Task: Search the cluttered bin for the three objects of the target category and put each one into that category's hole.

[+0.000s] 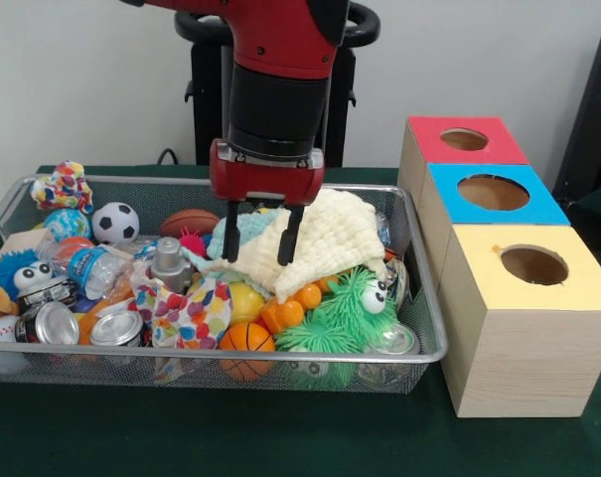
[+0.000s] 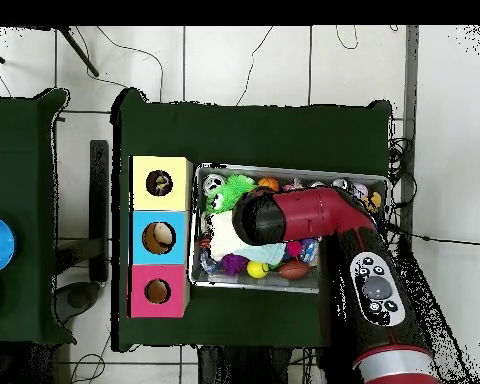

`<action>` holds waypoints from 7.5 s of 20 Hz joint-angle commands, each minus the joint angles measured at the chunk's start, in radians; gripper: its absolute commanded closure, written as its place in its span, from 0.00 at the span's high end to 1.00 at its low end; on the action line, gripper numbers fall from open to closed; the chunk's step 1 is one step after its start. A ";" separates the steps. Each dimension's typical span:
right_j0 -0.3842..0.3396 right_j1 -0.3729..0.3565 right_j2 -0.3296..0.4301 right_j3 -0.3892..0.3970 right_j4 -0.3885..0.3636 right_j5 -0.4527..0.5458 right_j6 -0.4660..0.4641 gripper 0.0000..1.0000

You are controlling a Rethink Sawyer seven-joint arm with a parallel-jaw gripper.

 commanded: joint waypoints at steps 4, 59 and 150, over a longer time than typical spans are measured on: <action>-0.104 0.087 0.124 -0.020 -0.129 -0.083 -0.193 1.00; -0.140 0.075 0.204 -0.003 -0.183 0.018 -0.169 0.00; 0.300 -0.329 -0.008 0.010 0.310 0.518 0.125 0.00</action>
